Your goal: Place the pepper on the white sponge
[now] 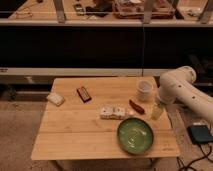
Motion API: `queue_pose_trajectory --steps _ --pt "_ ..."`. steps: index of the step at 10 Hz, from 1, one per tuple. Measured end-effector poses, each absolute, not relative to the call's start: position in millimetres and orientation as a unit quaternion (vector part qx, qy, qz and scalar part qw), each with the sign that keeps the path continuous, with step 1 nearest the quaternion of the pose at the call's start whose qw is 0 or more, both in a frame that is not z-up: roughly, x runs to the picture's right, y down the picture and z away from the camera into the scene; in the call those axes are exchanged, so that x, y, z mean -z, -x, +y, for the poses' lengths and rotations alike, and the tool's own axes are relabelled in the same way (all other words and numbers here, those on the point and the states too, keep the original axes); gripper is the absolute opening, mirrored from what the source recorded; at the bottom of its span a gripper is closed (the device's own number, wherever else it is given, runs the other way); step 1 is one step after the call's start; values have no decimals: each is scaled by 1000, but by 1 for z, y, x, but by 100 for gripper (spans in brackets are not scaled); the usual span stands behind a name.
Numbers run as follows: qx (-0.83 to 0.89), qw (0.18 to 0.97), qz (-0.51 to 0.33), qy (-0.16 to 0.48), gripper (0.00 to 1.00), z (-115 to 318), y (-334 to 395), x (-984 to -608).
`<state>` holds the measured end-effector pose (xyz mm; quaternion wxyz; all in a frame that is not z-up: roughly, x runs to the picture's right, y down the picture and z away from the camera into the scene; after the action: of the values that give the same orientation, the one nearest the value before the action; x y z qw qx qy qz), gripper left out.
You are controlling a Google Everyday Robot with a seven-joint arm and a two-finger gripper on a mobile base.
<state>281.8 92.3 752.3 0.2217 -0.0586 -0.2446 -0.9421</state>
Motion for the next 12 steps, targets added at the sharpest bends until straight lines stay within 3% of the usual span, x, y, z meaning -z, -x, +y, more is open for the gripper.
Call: queue_pose_trajectory --steps 6,12 --pt "942 222 -244 58 80 92 -282 -753" --pt "948 217 -231 -23 78 76 -247 -789"
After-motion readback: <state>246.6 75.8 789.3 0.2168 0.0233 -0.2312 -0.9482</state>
